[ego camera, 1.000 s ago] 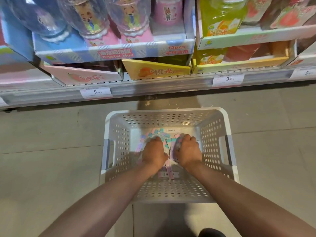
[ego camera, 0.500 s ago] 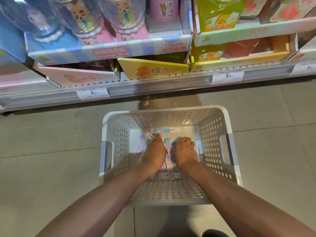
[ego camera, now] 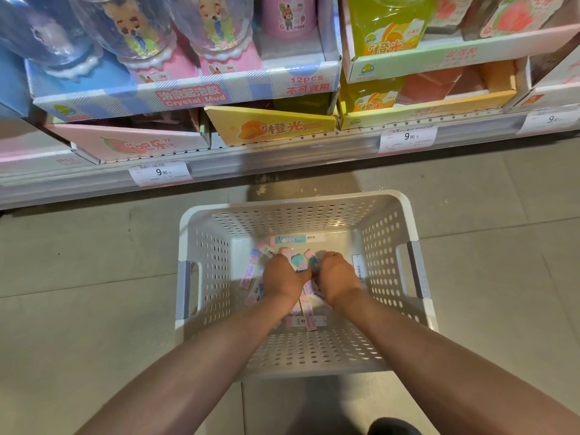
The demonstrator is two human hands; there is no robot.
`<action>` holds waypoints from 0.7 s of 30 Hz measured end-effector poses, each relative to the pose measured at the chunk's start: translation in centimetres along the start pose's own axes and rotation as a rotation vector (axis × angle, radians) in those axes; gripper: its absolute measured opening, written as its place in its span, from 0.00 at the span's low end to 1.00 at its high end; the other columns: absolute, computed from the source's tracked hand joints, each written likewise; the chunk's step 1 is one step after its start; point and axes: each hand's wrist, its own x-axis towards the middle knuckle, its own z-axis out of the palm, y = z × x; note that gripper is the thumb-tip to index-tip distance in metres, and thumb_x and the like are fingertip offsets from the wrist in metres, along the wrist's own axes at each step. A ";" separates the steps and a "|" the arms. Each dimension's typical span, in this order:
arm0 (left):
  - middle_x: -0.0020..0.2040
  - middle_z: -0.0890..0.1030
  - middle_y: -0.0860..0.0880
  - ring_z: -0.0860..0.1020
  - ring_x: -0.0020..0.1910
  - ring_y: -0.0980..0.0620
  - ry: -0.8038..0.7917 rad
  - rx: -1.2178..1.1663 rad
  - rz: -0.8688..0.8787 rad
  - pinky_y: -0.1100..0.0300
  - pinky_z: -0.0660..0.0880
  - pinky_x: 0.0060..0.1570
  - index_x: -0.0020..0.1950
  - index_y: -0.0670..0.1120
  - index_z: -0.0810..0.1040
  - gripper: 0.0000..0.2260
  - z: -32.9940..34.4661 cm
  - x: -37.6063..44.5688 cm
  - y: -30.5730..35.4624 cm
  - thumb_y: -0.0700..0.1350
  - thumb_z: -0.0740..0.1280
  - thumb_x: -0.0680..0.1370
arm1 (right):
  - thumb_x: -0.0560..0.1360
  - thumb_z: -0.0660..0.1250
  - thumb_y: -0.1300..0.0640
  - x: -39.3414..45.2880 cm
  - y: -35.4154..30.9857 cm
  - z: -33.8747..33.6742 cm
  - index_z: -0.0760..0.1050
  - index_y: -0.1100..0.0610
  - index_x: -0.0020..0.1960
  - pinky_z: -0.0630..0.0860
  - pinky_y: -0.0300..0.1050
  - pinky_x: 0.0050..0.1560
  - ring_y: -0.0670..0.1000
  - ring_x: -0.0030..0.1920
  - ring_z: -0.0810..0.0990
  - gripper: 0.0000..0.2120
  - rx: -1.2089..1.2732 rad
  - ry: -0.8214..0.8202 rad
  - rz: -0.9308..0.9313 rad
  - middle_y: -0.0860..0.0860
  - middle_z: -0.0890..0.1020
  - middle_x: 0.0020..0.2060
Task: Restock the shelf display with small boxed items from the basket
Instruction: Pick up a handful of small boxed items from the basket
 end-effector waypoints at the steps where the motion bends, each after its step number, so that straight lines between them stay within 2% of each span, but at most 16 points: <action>1: 0.45 0.83 0.43 0.81 0.42 0.47 0.010 0.008 0.012 0.59 0.73 0.35 0.49 0.38 0.79 0.19 0.1 0.1 -0.1 0.50 0.76 0.66 | 0.76 0.59 0.66 0.0 0.0 0.0 0.67 0.68 0.60 0.74 0.46 0.55 0.59 0.57 0.78 0.14 0.033 0.001 0.008 0.63 0.75 0.58; 4: 0.47 0.83 0.42 0.82 0.46 0.45 0.006 0.031 0.016 0.57 0.77 0.40 0.51 0.39 0.80 0.16 0.1 0.3 -0.1 0.45 0.75 0.66 | 0.72 0.63 0.66 0.1 0.0 -0.1 0.74 0.62 0.51 0.74 0.44 0.47 0.59 0.51 0.79 0.08 0.126 -0.021 -0.013 0.61 0.79 0.53; 7: 0.49 0.83 0.41 0.81 0.47 0.44 -0.014 0.040 -0.004 0.60 0.73 0.40 0.51 0.38 0.80 0.15 -0.1 0.2 0.2 0.41 0.73 0.67 | 0.71 0.62 0.66 -0.1 -0.1 -0.2 0.72 0.56 0.42 0.72 0.44 0.43 0.57 0.44 0.78 0.06 0.177 -0.013 -0.032 0.61 0.80 0.50; 9: 0.50 0.82 0.40 0.80 0.49 0.43 -0.021 0.048 -0.016 0.60 0.71 0.40 0.52 0.37 0.79 0.14 -0.2 0.2 0.3 0.41 0.72 0.69 | 0.73 0.60 0.64 -0.2 0.0 -0.2 0.75 0.59 0.48 0.72 0.44 0.44 0.59 0.46 0.79 0.06 0.216 0.018 -0.019 0.61 0.81 0.50; 13: 0.52 0.80 0.39 0.77 0.47 0.43 -0.027 0.067 -0.017 0.60 0.68 0.40 0.53 0.36 0.76 0.13 -0.9 0.1 -0.1 0.42 0.68 0.73 | 0.76 0.58 0.58 -0.1 0.4 -0.5 0.71 0.63 0.56 0.73 0.43 0.44 0.60 0.49 0.80 0.12 0.265 0.080 -0.012 0.61 0.82 0.49; 16: 0.52 0.79 0.41 0.73 0.43 0.49 -0.042 0.079 -0.016 0.60 0.67 0.40 0.54 0.36 0.74 0.11 -1.8 -0.1 -0.4 0.41 0.65 0.75 | 0.75 0.62 0.56 -0.3 0.0 -1.0 0.69 0.61 0.60 0.75 0.45 0.49 0.58 0.52 0.80 0.16 0.381 0.056 -0.012 0.58 0.81 0.51; 21: 0.52 0.80 0.41 0.78 0.51 0.43 -0.019 0.093 0.002 0.60 0.68 0.42 0.56 0.38 0.74 0.14 -3.3 -0.3 -0.9 0.46 0.66 0.76 | 0.70 0.70 0.50 -0.2 -1.9 -0.5 0.70 0.56 0.61 0.74 0.44 0.52 0.56 0.55 0.79 0.23 0.378 0.069 0.055 0.55 0.81 0.55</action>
